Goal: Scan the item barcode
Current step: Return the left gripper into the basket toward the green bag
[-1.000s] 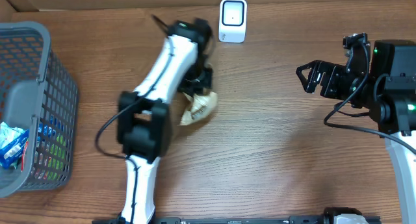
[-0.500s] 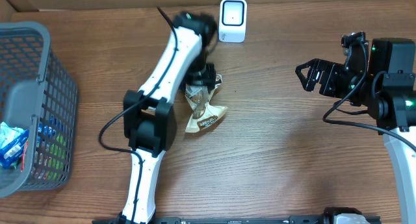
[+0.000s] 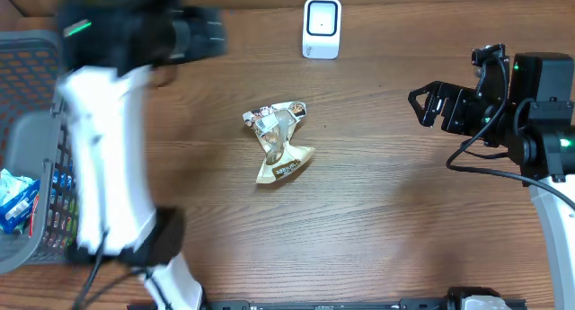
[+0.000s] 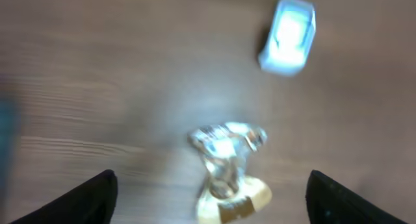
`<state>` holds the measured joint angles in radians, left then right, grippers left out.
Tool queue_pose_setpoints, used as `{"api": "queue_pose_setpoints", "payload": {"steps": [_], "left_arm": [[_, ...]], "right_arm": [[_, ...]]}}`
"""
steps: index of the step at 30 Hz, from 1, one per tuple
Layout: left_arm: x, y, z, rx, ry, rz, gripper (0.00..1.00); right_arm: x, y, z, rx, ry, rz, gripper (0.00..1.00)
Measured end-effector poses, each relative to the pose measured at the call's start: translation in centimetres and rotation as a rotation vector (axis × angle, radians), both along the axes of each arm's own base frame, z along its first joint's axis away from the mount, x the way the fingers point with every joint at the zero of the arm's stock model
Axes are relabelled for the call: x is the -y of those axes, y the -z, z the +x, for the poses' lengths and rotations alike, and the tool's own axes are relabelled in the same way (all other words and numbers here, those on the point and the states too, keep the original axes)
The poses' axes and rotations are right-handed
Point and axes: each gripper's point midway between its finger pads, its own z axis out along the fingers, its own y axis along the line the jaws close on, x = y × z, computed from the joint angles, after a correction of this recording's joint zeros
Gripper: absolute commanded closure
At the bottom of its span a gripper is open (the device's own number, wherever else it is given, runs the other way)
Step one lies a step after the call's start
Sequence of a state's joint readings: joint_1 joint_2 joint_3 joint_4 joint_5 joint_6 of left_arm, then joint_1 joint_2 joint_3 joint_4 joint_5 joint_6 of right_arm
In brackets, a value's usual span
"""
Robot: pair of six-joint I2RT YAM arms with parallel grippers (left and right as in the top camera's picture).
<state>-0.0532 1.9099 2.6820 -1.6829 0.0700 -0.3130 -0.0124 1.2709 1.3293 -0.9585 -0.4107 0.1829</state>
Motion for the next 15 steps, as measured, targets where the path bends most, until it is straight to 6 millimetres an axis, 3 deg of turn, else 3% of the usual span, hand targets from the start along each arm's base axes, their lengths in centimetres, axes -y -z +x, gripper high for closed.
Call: {"api": "queue_pose_setpoints", "payload": {"steps": [4,7,11,15], "left_arm": [[-8.5,-6.4,-5.8,0.185,-0.267,0.042,0.17],[-14.1,-9.4,-11.4,0.275,-0.517,0.097,0.16],[-19.3,-9.8,-16.8,0.281,-0.794,0.139,0.15],[-24.3,-6.5,-18.9,0.153,-1.010,0.122,0.16]], "right_arm": [[0.0,0.0,0.0,-0.001,0.000,0.000,0.00],[0.0,0.1,-0.1,-0.004,0.000,0.000,0.00],[0.0,0.1,-0.1,-0.008,-0.001,0.000,0.00],[0.0,0.1,-0.1,-0.008,0.000,0.000,0.00]]}}
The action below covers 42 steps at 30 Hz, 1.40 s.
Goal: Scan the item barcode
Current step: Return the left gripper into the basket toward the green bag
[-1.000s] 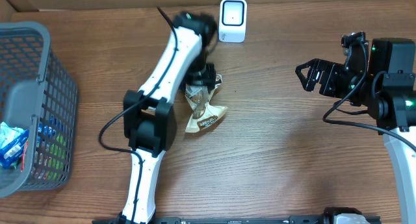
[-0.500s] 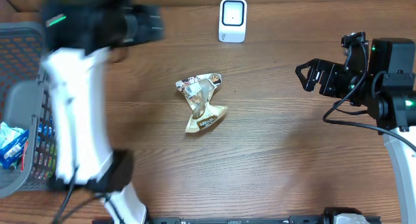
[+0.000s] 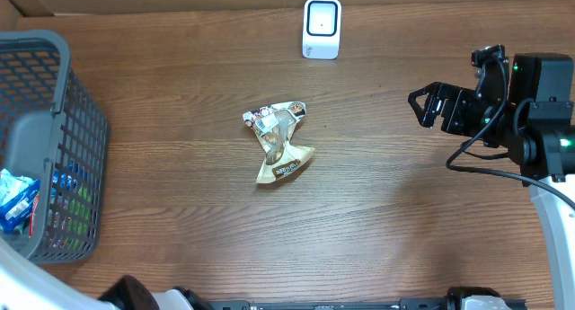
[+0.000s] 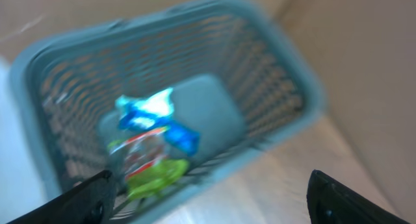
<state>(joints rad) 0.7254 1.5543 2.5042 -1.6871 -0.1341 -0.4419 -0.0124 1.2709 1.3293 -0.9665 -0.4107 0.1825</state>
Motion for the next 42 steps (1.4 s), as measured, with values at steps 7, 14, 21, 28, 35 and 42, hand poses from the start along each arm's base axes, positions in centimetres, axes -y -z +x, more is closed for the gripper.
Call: {"api": "queue_pose_setpoints", "payload": {"steps": [7,14,21,28,35,42], "left_arm": [[-8.4,9.5,2.2,-0.179,-0.152,-0.209,0.17],[-11.1,16.4,3.9,-0.285,-0.208,-0.375,0.16],[-12.1,22.7,3.5,-0.413,-0.340,-0.506,0.17],[-12.7,27.3,3.3,-0.471,-0.395,-0.539,0.21],[-13.7,32.7,3.6,-0.475,-0.424,-0.525,0.23],[-14.1,37.2,4.0,-0.450,-0.424,-0.511,0.27]], "right_arm": [[0.0,0.2,-0.2,-0.014,0.000,0.000,0.00],[0.0,0.7,-0.8,-0.045,0.000,0.001,0.00],[0.0,0.7,-0.8,-0.046,0.000,0.001,0.00],[0.0,0.6,-0.8,-0.044,0.000,0.001,0.00],[0.0,0.6,-0.7,-0.040,0.000,0.001,0.00],[0.0,0.7,-0.9,-0.049,0.000,0.001,0.00]]}}
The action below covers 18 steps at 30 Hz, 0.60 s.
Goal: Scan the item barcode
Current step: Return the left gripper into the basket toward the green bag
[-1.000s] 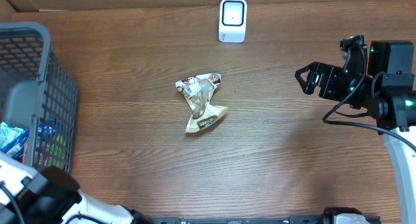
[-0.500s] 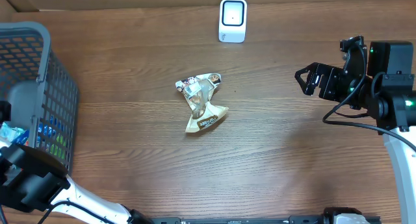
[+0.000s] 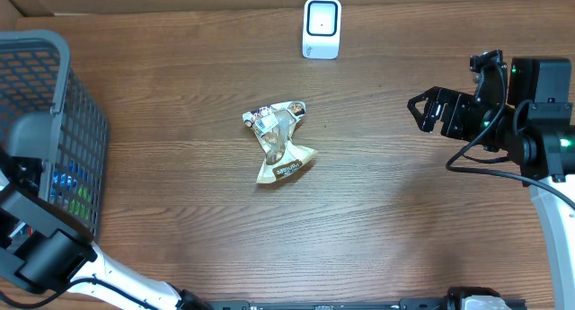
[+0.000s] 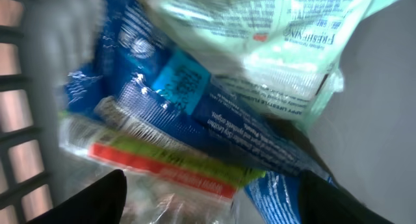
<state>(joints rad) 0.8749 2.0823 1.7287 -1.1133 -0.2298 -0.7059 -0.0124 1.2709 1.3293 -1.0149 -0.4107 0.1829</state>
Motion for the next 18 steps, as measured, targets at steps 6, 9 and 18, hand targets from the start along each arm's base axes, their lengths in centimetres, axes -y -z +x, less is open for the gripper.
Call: {"api": "queue_pose_setpoints", "payload": {"steps": [6,9,18], "left_arm": [[0.2,2.7,0.0,0.016,-0.002,0.004,0.34],[0.3,2.9,0.1,0.027,-0.007,0.015,0.51],[0.9,3.0,0.1,0.028,0.015,-0.008,0.96]], "right_arm": [[0.0,0.0,0.0,0.001,0.000,0.000,0.00],[0.0,0.0,0.0,0.000,-0.001,0.000,0.00],[0.0,0.0,0.0,0.000,-0.001,0.000,0.00]]}}
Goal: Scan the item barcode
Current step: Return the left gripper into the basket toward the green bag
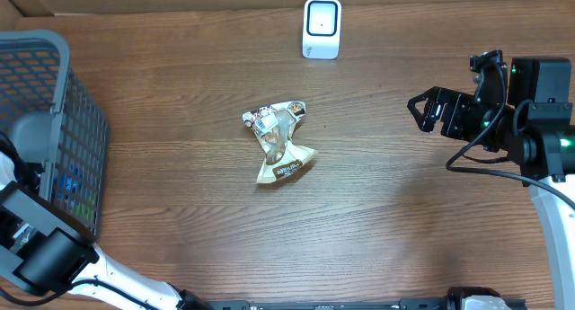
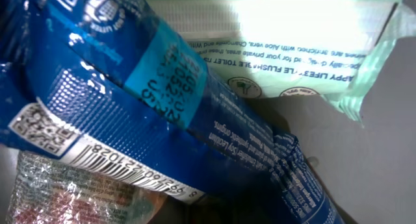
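My left arm (image 1: 40, 247) reaches into the grey basket (image 1: 54, 42) at the table's left edge; its gripper is hidden there from overhead. The left wrist view is filled by a blue packet (image 2: 162, 113) with a white barcode strip (image 2: 123, 167), very close. Neither finger shows, only a dark patch at the bottom middle. A pale green wipes pack (image 2: 292, 49) lies above the packet and a clear wrapper (image 2: 58, 195) below it. The white scanner (image 1: 322, 27) stands at the back middle. My right gripper (image 1: 422, 110) hovers open at the right.
A crumpled tan snack bag (image 1: 280, 146) lies in the middle of the wooden table (image 1: 386, 220). The basket's mesh walls close in on the left arm. The right arm's body and cable (image 1: 530, 130) fill the right edge.
The left wrist camera has come closer to the blue packet, which now fills the view. The two fingers seen at the bottom corners no longer show. The right arm is unchanged.
The left gripper was open over the table, above the snack bag and scanner. Then it was over the basket, looking down at the packets. Then it was inside, open just above them, and now it is pressed close to the blue packet.
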`<state>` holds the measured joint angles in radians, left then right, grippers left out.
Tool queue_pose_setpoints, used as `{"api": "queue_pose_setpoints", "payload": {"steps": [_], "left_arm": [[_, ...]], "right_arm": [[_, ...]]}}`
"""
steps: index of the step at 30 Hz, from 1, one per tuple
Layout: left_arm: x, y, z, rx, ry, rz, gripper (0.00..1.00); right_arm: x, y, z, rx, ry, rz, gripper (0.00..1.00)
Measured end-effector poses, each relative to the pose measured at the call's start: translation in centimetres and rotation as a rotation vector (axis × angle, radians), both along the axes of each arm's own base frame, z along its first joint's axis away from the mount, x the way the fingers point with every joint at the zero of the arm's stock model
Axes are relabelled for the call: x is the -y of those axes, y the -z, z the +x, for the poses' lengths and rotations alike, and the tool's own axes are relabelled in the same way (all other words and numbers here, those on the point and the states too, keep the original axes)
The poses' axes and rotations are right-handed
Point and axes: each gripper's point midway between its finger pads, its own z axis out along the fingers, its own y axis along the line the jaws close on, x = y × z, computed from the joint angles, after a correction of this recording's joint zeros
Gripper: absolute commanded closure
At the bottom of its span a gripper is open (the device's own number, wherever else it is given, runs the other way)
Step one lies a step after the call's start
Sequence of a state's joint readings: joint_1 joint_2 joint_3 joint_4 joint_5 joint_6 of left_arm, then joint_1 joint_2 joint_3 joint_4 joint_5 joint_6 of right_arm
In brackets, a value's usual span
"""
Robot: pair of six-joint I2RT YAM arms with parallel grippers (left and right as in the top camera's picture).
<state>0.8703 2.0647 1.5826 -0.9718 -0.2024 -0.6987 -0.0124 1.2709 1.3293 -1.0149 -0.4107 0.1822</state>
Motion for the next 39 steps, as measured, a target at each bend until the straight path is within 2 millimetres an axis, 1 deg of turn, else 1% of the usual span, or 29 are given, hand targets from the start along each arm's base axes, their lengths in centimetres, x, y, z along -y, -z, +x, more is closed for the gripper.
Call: {"api": "queue_pose_setpoints", "payload": {"steps": [4,8,11,16,18,24,27,31,33,38,39], "left_arm": [[0.3,-0.2,0.3,0.023,0.026,-0.032,0.96],[1.2,-1.3,1.1,0.056,0.063,-0.096,0.96],[1.3,-3.1,2.0,0.079,0.091,-0.112,0.96],[1.3,-7.0,3.6,0.122,0.143,-0.103,0.96],[1.5,-8.2,4.0,0.132,0.161,-0.099,0.96],[2.5,-11.5,6.0,0.180,0.264,-0.087,0.96],[3.4,-13.2,7.0,0.212,0.318,-0.068,0.96],[4.7,-17.0,7.8,0.275,0.372,-0.001,0.96],[5.4,-19.6,7.8,0.318,0.397,0.045,0.96],[7.1,-26.7,6.3,0.432,0.426,0.194,0.96],[7.4,-27.7,6.0,0.449,0.429,0.218,0.96]], "right_arm": [[0.0,0.0,0.0,0.000,0.001,0.000,0.00],[0.0,0.0,0.0,-0.002,0.000,0.001,0.00],[0.0,0.0,-0.1,-0.004,0.000,0.001,0.00],[0.0,0.0,-0.1,-0.004,0.001,0.000,0.00],[0.0,0.0,-0.1,-0.004,0.001,0.000,0.00],[0.0,0.0,-0.1,-0.003,0.001,0.000,0.00],[0.0,0.0,-0.1,-0.003,0.001,0.000,0.00],[0.0,0.0,-0.1,-0.004,0.001,0.000,0.00],[0.0,0.0,-0.1,-0.004,0.000,0.000,0.00],[0.0,0.1,-0.1,-0.004,0.000,0.000,0.00],[0.0,0.0,-0.1,-0.004,0.000,0.000,0.00]]}}
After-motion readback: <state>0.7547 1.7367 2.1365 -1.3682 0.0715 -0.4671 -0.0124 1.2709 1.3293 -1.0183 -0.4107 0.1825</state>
